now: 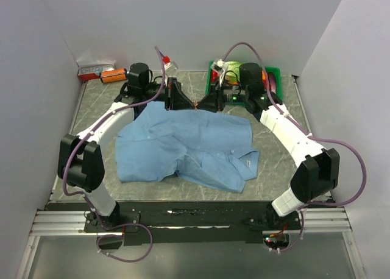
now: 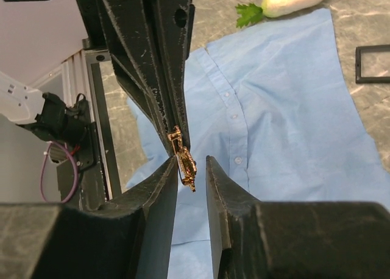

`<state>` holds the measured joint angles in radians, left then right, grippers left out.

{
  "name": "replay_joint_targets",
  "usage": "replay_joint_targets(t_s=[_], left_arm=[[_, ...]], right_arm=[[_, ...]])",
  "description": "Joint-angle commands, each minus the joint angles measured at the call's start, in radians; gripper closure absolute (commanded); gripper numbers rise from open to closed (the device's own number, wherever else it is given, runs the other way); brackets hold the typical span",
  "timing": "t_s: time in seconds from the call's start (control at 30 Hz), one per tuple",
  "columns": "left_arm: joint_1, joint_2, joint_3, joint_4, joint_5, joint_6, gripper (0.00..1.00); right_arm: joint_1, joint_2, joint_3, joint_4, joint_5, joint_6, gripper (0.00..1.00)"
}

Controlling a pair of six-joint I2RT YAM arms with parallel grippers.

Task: Remove the brooch from the garment

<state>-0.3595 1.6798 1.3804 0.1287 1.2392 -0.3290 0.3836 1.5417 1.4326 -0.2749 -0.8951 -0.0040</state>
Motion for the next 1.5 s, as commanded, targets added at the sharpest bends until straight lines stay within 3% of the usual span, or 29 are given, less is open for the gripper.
replay_joint_targets(t_s=[0.0,0.53,0.73,0.87,1.07,1.23,1.33,1.37,1.43,1.47], left_arm=[[-0.015,-0.038,0.025,-0.026,0.052,0.044,0.99],[-0.013,-0.055,0.008,-0.051,0.039,0.065,0.99],[-0.015,-0.057,0.017,-0.096,-0.004,0.111,0.99],[-0.007,-0.057,0.031,-0.164,-0.04,0.168,0.99],[0.01,-0.049,0.037,-0.184,-0.05,0.182,0.99],[0.022,-0.035,0.066,-0.198,-0.052,0.189,0.99],[0.028,-0.029,0.094,-0.26,-0.076,0.226,0.99],[0.031,-0.025,0.106,-0.297,-0.116,0.257,0.99],[0.043,-0.023,0.152,-0.387,-0.168,0.401,0.99],[0.048,-0.02,0.166,-0.458,-0.241,0.441,0.99]], right_arm=[[-0.005,0.021,0.017,0.043,0.09,0.07,0.69],[-0.06,-0.002,-0.017,0.112,0.082,0.182,0.69],[-0.06,-0.028,-0.05,0.201,-0.152,0.174,0.58],[-0.061,-0.08,-0.018,0.087,-0.196,0.038,0.53],[-0.078,-0.172,0.005,-0.075,-0.075,-0.142,0.43],[-0.107,-0.201,-0.018,-0.106,-0.004,-0.159,0.42],[-0.109,-0.221,-0.027,-0.115,0.116,-0.168,0.39],[-0.107,-0.224,-0.024,-0.121,0.168,-0.168,0.35],[-0.109,-0.238,-0.012,-0.173,0.338,-0.185,0.0],[-0.109,-0.245,-0.015,-0.184,0.398,-0.191,0.0]])
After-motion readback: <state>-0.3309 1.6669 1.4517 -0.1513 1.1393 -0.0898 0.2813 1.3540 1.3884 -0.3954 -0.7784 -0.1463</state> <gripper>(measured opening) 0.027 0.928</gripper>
